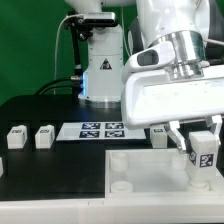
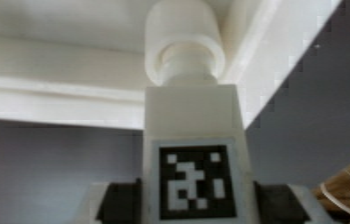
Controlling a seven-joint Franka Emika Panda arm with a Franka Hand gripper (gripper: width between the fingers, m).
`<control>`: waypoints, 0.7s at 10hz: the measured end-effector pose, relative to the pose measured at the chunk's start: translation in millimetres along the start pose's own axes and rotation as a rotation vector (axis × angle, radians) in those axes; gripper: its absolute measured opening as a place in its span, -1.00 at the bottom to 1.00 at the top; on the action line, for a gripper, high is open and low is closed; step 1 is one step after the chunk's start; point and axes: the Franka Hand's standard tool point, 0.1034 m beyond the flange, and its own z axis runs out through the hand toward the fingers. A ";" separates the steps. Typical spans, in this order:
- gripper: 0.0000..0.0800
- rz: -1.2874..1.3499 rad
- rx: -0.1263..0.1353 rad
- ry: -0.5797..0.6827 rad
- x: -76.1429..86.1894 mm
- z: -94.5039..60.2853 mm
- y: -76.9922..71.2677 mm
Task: Assemble one leg
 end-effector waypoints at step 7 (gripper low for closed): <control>0.32 -0.002 0.003 -0.025 -8.4 4.3 -0.6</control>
Offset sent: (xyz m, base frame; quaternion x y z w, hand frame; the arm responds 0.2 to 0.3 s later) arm -0.0185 -0.0021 -0.0101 -0.0068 -0.0015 0.0014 1.0000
